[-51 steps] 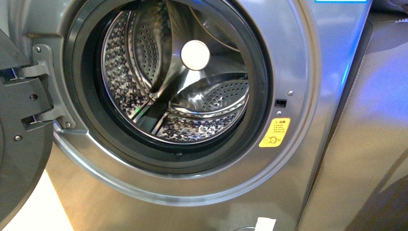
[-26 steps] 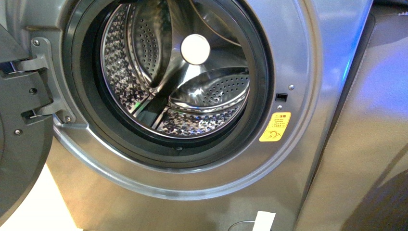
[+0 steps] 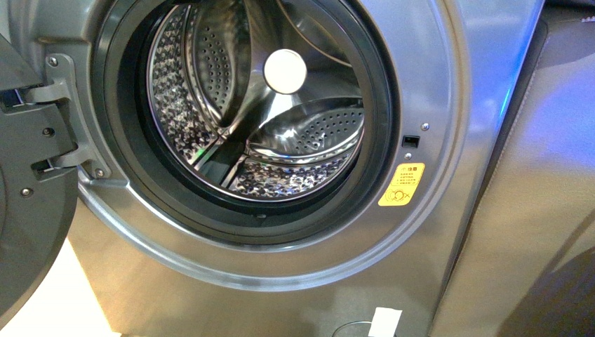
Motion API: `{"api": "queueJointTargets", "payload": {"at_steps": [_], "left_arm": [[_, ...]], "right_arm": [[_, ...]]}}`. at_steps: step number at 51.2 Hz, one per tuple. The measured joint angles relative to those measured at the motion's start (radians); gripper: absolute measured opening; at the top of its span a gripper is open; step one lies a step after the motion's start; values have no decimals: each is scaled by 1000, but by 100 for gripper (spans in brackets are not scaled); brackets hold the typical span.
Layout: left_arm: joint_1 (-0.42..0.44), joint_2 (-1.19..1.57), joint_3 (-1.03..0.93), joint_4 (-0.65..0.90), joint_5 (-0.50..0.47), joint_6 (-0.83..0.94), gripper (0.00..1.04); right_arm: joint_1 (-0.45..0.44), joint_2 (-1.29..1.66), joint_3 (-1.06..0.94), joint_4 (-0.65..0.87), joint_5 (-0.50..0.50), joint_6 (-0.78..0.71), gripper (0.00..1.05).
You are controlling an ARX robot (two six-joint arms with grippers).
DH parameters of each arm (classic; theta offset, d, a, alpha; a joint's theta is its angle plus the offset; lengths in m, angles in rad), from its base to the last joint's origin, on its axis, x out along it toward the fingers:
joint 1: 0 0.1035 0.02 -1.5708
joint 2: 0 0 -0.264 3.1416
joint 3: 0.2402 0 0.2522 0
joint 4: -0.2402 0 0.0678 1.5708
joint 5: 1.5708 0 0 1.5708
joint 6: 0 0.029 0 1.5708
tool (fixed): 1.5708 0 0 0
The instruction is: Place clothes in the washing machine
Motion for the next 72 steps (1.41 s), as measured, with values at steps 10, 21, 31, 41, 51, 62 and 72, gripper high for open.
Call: {"api": "queueJointTargets", "payload": {"at_steps": [10,21,31,41,51,62,72], "left_arm": [[0,0,0,0,0,0,98],[0,0,0,0,0,0,98],[0,0,0,0,0,0,98],[0,0,0,0,0,0,98],[0,0,0,0,0,0,98],[0,0,0,0,0,0,98],[0,0,0,0,0,0,98]], "right_arm": [[0,-9,-17,19,-16,6,97],[9,-42,-58,25,-29,31,97],[10,-50,-66,24,-29,38,97],[8,-50,-63,21,-21,36,97],[8,-35,-51,21,-8,18,97],[4,-14,-31,17,1,-3,97],[1,-12,-28,13,-2,-10,97]]}}
